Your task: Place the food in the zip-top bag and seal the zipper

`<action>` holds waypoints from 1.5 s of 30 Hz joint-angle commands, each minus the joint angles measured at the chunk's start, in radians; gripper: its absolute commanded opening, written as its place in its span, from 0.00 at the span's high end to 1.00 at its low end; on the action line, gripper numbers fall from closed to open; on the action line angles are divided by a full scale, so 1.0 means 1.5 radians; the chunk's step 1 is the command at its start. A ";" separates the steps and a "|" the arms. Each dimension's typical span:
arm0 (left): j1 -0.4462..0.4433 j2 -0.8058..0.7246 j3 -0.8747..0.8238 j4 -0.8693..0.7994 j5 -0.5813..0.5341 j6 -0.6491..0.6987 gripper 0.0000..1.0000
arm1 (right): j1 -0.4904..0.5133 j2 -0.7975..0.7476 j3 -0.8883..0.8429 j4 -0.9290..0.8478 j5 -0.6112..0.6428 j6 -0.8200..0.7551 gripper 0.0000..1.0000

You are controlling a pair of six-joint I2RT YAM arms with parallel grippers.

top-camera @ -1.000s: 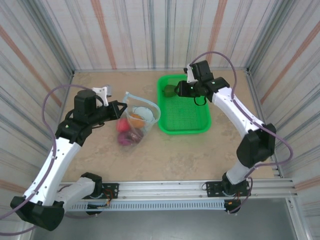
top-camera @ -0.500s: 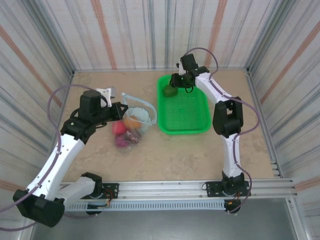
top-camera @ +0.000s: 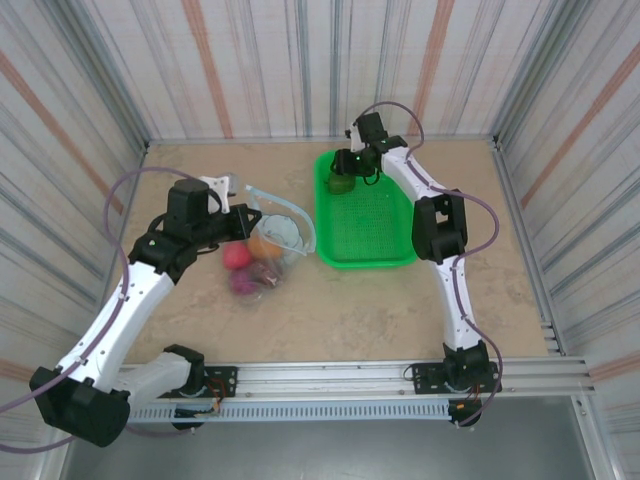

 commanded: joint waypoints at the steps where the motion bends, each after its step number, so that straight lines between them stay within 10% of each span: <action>1: -0.004 0.000 -0.008 0.011 0.011 0.015 1.00 | 0.006 0.026 0.026 -0.009 -0.038 0.002 0.32; 45: 0.005 -0.013 -0.013 0.022 0.066 0.002 1.00 | 0.057 -0.302 -0.433 -0.036 0.019 -0.043 0.08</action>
